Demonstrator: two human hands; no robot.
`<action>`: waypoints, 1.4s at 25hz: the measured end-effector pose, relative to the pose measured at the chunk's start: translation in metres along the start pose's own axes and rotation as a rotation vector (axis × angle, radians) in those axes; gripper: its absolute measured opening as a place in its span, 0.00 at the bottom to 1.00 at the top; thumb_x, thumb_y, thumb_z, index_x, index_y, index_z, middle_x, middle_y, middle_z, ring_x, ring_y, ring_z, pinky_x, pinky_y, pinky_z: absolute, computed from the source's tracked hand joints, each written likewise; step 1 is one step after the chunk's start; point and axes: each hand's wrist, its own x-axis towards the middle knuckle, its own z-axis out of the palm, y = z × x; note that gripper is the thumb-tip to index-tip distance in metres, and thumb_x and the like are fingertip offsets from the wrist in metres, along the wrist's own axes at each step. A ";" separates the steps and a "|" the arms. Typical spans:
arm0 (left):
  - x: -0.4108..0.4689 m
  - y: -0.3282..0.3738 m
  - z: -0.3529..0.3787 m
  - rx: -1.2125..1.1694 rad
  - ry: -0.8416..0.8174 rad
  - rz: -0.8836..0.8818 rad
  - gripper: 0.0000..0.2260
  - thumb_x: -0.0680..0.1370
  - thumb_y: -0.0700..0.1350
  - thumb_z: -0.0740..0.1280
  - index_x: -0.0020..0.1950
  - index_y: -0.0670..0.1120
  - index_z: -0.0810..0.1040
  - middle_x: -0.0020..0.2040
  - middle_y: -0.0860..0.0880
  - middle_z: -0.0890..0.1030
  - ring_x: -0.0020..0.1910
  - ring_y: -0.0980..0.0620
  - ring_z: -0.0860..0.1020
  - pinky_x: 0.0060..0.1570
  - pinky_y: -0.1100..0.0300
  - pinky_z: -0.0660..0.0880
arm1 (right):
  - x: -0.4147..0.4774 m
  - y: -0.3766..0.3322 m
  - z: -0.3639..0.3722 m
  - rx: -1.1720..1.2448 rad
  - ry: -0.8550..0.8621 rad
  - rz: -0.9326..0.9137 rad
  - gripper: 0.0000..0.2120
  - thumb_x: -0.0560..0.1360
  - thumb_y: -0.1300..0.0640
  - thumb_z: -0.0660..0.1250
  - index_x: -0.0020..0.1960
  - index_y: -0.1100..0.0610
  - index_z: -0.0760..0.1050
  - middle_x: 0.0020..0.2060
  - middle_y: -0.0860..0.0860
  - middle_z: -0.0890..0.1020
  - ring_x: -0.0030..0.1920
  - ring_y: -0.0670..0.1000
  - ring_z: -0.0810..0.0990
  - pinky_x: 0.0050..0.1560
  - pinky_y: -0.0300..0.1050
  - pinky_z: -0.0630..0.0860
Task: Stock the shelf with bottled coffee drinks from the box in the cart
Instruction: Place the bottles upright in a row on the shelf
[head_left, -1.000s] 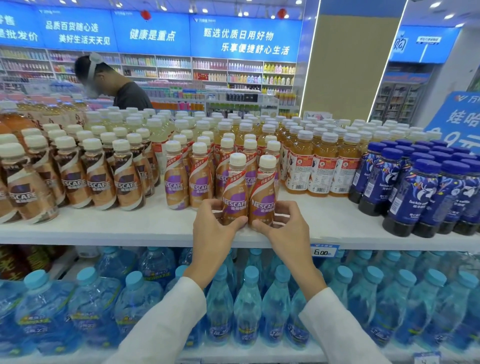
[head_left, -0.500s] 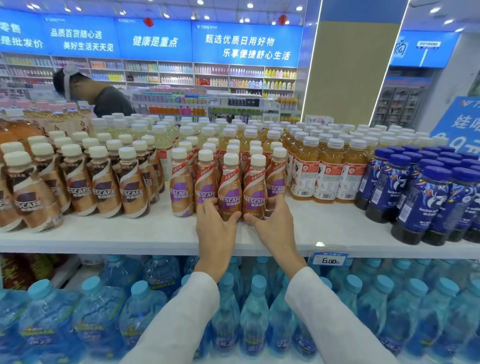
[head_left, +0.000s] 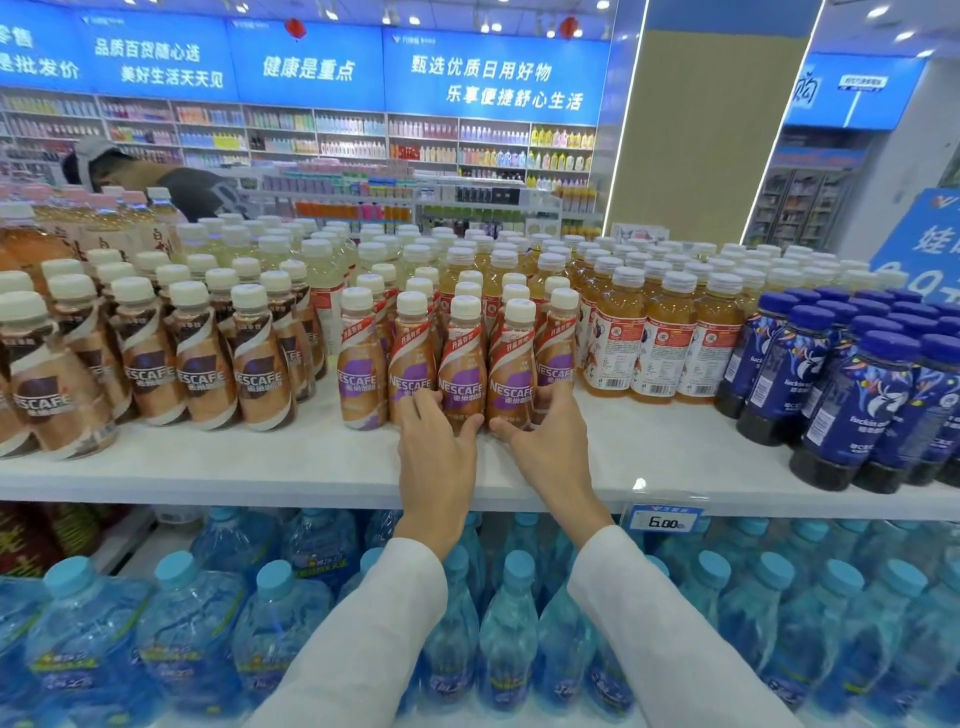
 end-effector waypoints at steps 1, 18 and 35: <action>0.001 0.000 0.000 -0.004 -0.005 -0.006 0.19 0.77 0.49 0.74 0.61 0.45 0.70 0.60 0.46 0.73 0.56 0.47 0.76 0.50 0.59 0.69 | 0.001 0.000 0.000 -0.004 0.000 -0.001 0.25 0.68 0.53 0.81 0.57 0.48 0.69 0.52 0.45 0.79 0.50 0.42 0.80 0.47 0.33 0.74; 0.000 0.000 0.003 0.015 -0.002 -0.018 0.20 0.78 0.53 0.73 0.62 0.47 0.69 0.61 0.47 0.74 0.56 0.48 0.77 0.50 0.58 0.74 | 0.001 0.003 0.003 -0.015 -0.001 -0.026 0.25 0.71 0.53 0.79 0.59 0.46 0.66 0.58 0.48 0.77 0.54 0.46 0.79 0.54 0.41 0.78; -0.079 -0.018 -0.060 0.026 -0.067 -0.039 0.18 0.80 0.55 0.68 0.68 0.51 0.74 0.62 0.55 0.76 0.62 0.55 0.73 0.62 0.60 0.70 | -0.093 -0.005 -0.051 0.049 -0.275 -0.082 0.18 0.79 0.52 0.70 0.67 0.46 0.73 0.60 0.38 0.77 0.60 0.37 0.75 0.57 0.30 0.69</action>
